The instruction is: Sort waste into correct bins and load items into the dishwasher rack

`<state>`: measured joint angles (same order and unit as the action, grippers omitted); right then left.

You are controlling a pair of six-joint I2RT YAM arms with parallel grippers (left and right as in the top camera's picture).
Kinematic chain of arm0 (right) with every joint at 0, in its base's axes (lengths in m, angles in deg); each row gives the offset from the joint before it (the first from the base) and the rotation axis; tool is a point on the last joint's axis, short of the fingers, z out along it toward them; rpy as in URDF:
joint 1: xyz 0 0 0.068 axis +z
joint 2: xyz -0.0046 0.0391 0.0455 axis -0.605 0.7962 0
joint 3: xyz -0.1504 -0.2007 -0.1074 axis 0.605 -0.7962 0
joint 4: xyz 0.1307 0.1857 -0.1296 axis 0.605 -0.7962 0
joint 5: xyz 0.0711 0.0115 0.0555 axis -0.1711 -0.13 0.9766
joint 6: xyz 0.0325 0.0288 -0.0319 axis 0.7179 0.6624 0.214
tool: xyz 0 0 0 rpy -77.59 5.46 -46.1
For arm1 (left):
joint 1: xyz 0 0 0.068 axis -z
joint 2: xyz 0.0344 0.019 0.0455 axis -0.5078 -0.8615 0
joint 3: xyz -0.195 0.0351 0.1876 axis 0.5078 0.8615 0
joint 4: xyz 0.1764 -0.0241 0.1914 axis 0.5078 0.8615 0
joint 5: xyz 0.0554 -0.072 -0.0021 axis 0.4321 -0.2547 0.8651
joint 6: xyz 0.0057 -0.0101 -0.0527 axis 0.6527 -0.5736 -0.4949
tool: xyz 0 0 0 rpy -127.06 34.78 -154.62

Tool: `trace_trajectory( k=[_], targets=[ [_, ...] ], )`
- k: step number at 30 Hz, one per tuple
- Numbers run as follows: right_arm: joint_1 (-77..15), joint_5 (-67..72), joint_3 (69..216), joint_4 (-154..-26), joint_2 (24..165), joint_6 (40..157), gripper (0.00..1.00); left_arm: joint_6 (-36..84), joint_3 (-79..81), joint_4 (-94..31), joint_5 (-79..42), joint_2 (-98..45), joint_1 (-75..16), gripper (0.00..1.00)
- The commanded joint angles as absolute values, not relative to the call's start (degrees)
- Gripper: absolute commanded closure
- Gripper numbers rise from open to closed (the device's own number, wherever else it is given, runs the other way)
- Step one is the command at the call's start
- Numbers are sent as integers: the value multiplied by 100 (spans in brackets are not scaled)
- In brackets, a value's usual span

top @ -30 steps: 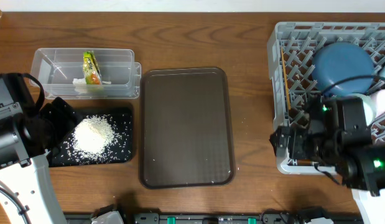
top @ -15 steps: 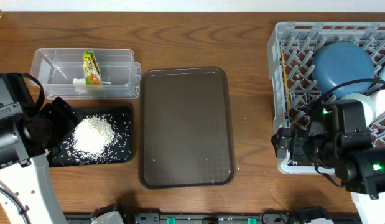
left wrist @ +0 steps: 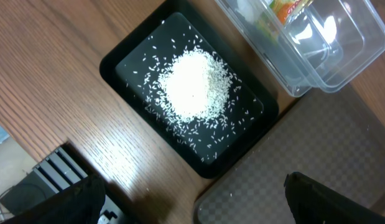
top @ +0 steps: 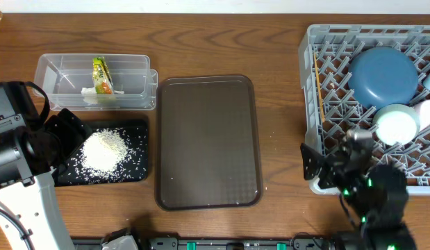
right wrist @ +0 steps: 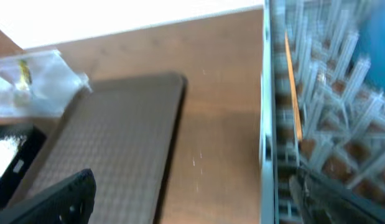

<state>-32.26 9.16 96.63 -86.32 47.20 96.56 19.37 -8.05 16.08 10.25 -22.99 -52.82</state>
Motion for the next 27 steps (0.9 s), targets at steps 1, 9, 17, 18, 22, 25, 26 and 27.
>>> trace_trajectory(
  k=[1,9,17,18,22,25,26,27],
  targets=[
    [-3333,1161,8893,-8047,3986,9341,1,1926,-816,1610,1115,-2319,-5306,5],
    [-3624,1008,7337,-6165,2762,9345,1,1928,-816,1610,1115,-2319,-5306,5],
    [-3759,213,6900,-5583,2427,9343,1,1926,-816,1610,1115,-2319,-5306,5],
    [-3759,-8,6900,-5656,2427,9343,1,1926,-816,1610,1115,-2319,-5306,5],
    [-3761,-754,6900,-6134,2427,9286,1,1928,-816,1610,1115,-2319,-5306,5],
    [-3770,-688,6900,-6139,2427,8773,1,1928,-816,1610,1115,-2319,-5306,5],
    [-3770,-651,6900,-6141,2427,8639,1,1928,-816,1610,1115,-2319,-5306,5],
    [-3770,-640,6900,-6152,2427,8554,1,1926,-816,1610,1115,-2319,-5306,5]
  ],
)
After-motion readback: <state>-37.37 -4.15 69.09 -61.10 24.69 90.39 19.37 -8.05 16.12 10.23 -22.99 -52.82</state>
